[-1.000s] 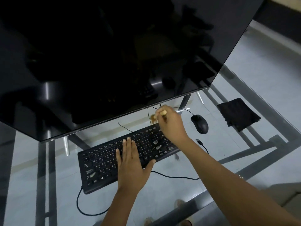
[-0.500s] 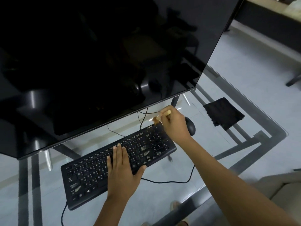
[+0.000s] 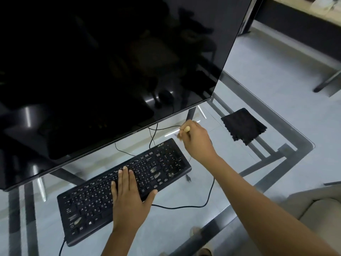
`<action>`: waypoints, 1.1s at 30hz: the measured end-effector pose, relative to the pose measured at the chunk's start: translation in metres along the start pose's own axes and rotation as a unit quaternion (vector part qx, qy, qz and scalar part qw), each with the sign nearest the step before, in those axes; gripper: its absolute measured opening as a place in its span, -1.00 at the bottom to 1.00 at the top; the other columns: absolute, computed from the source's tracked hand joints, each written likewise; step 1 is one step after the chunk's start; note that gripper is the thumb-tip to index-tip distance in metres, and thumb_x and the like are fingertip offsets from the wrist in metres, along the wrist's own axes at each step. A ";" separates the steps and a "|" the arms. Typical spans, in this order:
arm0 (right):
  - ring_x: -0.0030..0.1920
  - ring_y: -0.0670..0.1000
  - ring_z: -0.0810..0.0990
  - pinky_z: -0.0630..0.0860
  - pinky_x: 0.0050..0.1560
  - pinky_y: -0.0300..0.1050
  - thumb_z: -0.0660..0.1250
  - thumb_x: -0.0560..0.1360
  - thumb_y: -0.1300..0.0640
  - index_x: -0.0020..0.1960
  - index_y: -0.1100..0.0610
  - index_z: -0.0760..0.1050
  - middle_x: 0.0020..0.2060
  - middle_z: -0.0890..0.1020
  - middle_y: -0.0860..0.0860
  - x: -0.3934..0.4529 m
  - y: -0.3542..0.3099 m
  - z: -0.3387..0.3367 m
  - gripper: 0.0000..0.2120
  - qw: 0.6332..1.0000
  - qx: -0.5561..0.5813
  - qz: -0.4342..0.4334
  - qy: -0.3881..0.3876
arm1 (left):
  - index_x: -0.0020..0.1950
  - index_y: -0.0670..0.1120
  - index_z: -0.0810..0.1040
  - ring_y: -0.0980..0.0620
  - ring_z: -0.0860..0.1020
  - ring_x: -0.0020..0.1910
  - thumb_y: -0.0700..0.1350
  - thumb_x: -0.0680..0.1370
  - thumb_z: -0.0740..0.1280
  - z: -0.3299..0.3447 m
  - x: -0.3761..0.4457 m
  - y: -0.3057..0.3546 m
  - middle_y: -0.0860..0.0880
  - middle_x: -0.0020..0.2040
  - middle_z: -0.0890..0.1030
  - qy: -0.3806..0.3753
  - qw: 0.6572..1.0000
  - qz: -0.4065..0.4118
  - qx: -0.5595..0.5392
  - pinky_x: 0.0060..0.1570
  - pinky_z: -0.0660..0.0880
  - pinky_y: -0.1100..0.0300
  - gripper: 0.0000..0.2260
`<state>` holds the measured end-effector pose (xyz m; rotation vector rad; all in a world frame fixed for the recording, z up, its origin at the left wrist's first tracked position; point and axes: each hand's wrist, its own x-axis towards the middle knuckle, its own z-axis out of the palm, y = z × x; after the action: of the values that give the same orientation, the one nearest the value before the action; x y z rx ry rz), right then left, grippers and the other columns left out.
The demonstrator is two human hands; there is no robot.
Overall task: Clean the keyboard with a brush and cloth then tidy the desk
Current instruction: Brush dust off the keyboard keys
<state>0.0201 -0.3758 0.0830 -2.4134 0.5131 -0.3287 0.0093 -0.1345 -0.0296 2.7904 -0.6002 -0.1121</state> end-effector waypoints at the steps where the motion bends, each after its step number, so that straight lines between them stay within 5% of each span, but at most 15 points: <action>1: -0.35 -0.17 0.56 0.38 -0.41 -0.46 0.23 0.60 0.17 -0.03 0.16 0.47 -0.26 0.58 -0.02 -0.001 0.000 -0.003 -0.91 1.000 0.008 0.006 -0.026 | 0.51 -0.26 0.13 -0.03 -0.08 0.54 0.43 0.44 0.04 0.000 0.001 0.000 -0.16 0.55 0.07 0.001 1.000 -0.001 -0.001 0.46 -0.34 0.07 -0.09; 4: -0.43 -0.11 0.53 0.38 -0.47 -0.44 0.20 0.61 0.12 -0.04 0.17 0.46 -0.39 0.53 -0.05 -0.007 0.002 -0.002 -0.86 0.991 -0.052 0.000 -0.124 | 0.51 -0.26 0.14 -0.03 -0.08 0.54 0.43 0.44 0.05 0.000 0.001 0.000 -0.16 0.55 0.07 0.000 1.000 -0.003 -0.002 0.46 -0.34 0.07 -0.09; 8: -0.42 -0.17 0.50 0.38 -0.38 -0.49 0.22 0.61 0.17 -0.06 0.16 0.46 -0.33 0.50 -0.11 -0.009 0.005 -0.005 -0.90 1.000 -0.005 0.001 -0.027 | 0.51 -0.26 0.14 -0.03 -0.07 0.54 0.44 0.43 0.04 0.000 0.001 0.001 -0.17 0.55 0.08 -0.003 1.000 -0.002 -0.001 0.46 -0.33 0.07 -0.08; 12: -0.47 -0.14 0.50 0.34 -0.49 -0.42 0.25 0.57 0.17 -0.07 0.20 0.46 -0.44 0.50 -0.09 -0.009 0.002 -0.007 -0.90 0.991 -0.035 -0.007 -0.129 | 0.50 -0.27 0.16 -0.06 -0.04 0.54 0.43 0.44 0.04 0.001 0.000 -0.002 -0.18 0.54 0.10 -0.005 1.000 0.001 0.004 0.46 -0.31 0.06 -0.09; 16: -0.45 -0.17 0.48 0.35 -0.42 -0.44 0.24 0.59 0.18 -0.08 0.17 0.46 -0.39 0.46 -0.14 -0.010 0.005 -0.007 -0.91 0.999 -0.007 0.001 -0.045 | 0.50 -0.26 0.16 -0.04 -0.05 0.54 0.43 0.44 0.04 0.002 0.000 0.000 -0.17 0.55 0.09 -0.003 1.000 0.000 0.007 0.47 -0.30 0.05 -0.09; 20: -0.44 -0.10 0.49 0.39 -0.42 -0.32 0.24 0.57 0.14 -0.05 0.18 0.47 -0.41 0.51 -0.06 -0.009 0.005 -0.005 -0.89 0.991 -0.029 -0.001 -0.134 | 0.51 -0.26 0.15 -0.03 -0.06 0.54 0.43 0.44 0.05 0.002 0.001 -0.001 -0.16 0.55 0.09 0.006 1.000 -0.001 0.003 0.47 -0.31 0.06 -0.10; 24: -0.42 -0.24 0.53 0.35 -0.42 -0.50 0.22 0.60 0.16 -0.05 0.18 0.47 -0.42 0.47 -0.16 -0.011 0.006 -0.003 -0.89 0.999 0.007 0.008 -0.033 | 0.52 -0.24 0.13 -0.01 -0.11 0.54 0.43 0.44 0.06 0.002 0.000 0.000 -0.14 0.56 0.06 0.006 1.000 0.001 0.006 0.46 -0.30 0.05 -0.09; 26: -0.40 -0.36 0.52 0.37 -0.41 -0.52 0.25 0.58 0.21 -0.06 0.18 0.47 -0.41 0.51 -0.18 -0.009 0.002 -0.003 -0.93 0.998 0.049 0.013 -0.044 | 0.52 -0.23 0.12 0.01 -0.13 0.54 0.43 0.44 0.06 0.002 0.000 -0.001 -0.13 0.56 0.05 0.006 1.000 0.002 0.007 0.46 -0.29 0.05 -0.10; 29: -0.39 -0.16 0.59 0.51 -0.33 -0.30 0.25 0.57 0.20 -0.10 0.12 0.47 -0.36 0.58 -0.10 -0.008 0.000 0.008 -0.92 0.996 0.045 -0.013 -0.082 | 0.53 -0.22 0.11 0.02 -0.15 0.54 0.42 0.45 0.06 0.001 -0.001 -0.002 -0.11 0.56 0.03 0.004 1.000 0.004 0.008 0.47 -0.28 0.05 -0.12; 33: -0.26 -0.19 0.61 0.53 -0.18 -0.35 0.28 0.58 0.21 -0.09 0.11 0.48 -0.28 0.61 -0.12 -0.001 -0.006 0.017 -0.92 0.992 0.128 -0.015 -0.015 | 0.51 -0.23 0.15 0.00 -0.10 0.54 0.36 0.49 0.03 -0.002 -0.006 -0.002 -0.12 0.56 0.05 0.019 1.000 0.001 0.004 0.46 -0.24 0.04 -0.19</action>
<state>0.0264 -0.3623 0.0738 -2.1749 0.3956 -0.3482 0.0047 -0.1299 -0.0284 2.7927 -0.5948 -0.0574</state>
